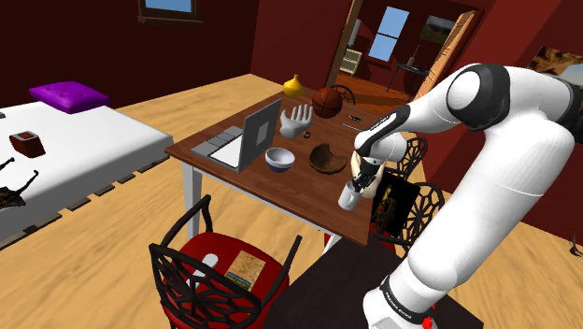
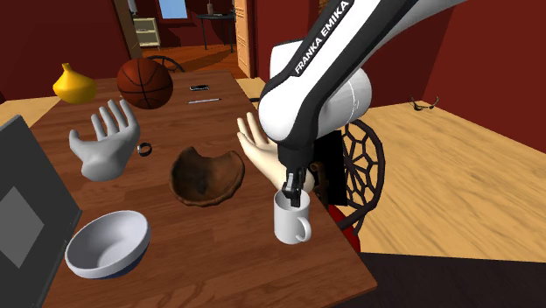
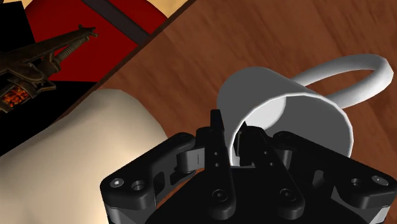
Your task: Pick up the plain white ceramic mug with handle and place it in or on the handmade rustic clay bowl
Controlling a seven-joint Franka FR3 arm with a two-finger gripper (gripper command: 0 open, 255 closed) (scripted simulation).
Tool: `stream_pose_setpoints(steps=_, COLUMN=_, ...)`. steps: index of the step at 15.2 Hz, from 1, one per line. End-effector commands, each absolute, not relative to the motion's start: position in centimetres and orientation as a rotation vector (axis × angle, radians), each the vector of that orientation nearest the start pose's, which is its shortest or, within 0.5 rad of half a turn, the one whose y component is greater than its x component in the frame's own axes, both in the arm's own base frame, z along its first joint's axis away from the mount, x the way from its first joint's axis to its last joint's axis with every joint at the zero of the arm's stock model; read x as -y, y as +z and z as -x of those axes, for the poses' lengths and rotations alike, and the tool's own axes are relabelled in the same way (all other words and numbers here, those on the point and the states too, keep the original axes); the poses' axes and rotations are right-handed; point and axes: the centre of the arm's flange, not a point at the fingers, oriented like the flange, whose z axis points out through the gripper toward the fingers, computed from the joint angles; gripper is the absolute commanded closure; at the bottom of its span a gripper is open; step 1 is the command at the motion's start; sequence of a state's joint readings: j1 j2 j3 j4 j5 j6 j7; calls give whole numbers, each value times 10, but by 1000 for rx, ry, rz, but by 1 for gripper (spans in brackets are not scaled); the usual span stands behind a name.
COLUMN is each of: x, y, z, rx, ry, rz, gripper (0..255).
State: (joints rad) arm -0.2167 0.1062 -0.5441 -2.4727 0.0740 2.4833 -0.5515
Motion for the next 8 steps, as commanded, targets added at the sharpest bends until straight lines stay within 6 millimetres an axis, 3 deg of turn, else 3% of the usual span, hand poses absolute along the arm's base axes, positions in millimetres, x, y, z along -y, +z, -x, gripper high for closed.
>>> stream_pose_setpoints(steps=1, x=326, y=250, z=-337, rx=-416, ry=109, rz=3073, gripper=255)
stream_pose_setpoints(steps=3, x=326, y=250, z=-337, rx=-416, ry=108, rz=3073, gripper=255)
stream_pose_setpoints(steps=8, x=326, y=276, z=-337, rx=-416, ry=108, rz=3073, gripper=255)
